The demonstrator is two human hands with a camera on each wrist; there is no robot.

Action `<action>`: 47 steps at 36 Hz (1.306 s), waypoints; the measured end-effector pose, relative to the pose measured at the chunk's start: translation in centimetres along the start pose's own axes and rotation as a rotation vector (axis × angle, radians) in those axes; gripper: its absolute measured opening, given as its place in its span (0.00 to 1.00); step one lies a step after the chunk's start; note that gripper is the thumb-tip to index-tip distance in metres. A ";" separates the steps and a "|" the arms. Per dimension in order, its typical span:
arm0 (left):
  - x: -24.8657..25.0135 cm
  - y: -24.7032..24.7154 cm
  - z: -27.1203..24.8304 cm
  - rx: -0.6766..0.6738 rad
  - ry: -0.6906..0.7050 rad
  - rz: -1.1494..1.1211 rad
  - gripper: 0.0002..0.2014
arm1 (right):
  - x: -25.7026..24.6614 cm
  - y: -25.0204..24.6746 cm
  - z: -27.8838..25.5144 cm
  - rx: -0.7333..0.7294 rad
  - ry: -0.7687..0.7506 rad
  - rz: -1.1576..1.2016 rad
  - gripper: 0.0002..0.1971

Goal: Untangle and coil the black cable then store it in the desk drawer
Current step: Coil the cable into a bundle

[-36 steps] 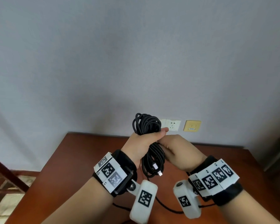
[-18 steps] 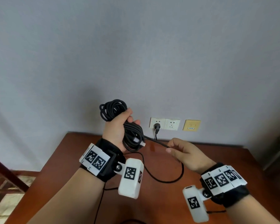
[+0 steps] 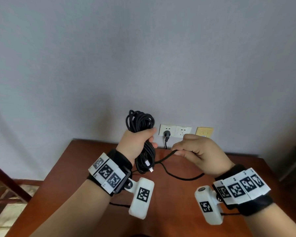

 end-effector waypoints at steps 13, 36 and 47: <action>-1.3 3.9 -1.4 -0.381 -0.047 0.198 0.21 | 0.2 -0.6 1.2 0.236 0.171 0.170 0.22; -1.6 1.8 -0.5 -0.252 -0.079 -0.390 0.06 | 1.2 0.9 0.2 0.361 0.230 0.894 0.04; -2.0 3.6 -1.0 -0.383 -0.058 -0.354 0.07 | 0.2 0.8 0.9 0.389 0.275 0.437 0.10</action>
Point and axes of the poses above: each hand's wrist, its own z-axis towards the middle knuckle, its own y-axis out of the palm, x = y × z, the point moved 5 cm from there along z, towards the middle knuckle, and after that the axes turned 10 degrees about -x, right-handed, at the moved point
